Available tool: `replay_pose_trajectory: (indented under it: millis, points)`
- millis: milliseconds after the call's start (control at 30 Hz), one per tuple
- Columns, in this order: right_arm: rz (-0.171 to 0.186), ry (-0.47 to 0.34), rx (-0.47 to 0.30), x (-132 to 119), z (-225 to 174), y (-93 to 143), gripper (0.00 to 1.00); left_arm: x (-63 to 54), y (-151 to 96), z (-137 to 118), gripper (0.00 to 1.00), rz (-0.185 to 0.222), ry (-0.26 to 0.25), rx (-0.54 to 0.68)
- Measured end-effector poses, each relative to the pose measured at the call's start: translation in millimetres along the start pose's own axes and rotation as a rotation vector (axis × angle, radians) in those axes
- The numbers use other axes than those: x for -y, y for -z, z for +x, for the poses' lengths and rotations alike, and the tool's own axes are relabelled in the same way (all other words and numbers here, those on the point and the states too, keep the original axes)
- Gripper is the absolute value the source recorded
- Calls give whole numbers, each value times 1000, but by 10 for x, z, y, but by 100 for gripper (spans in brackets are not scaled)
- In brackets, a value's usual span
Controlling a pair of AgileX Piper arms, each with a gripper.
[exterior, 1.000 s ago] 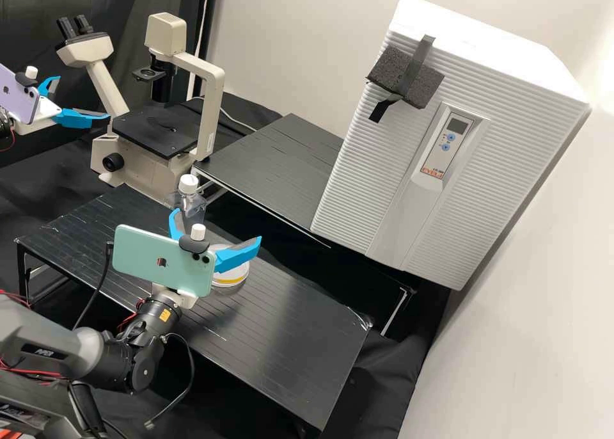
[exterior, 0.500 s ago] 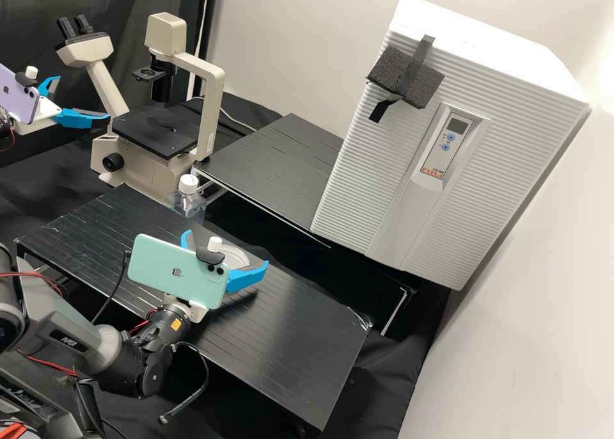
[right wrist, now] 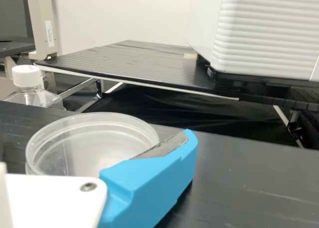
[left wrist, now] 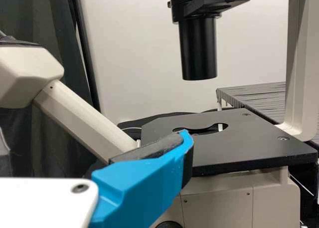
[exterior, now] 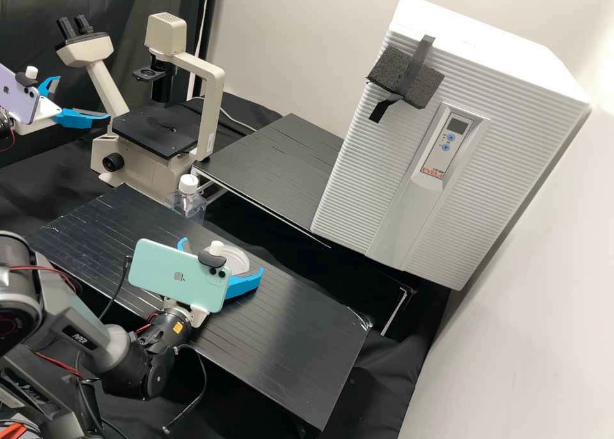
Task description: Open the petri dish lid.
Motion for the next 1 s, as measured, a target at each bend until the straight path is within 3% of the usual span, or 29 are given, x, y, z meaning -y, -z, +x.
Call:
replay_pose_trajectory:
  millis: [1000]
  points:
    - [35,2,-11,-1,1,-59,100,0,0,0,100,0,0,0]
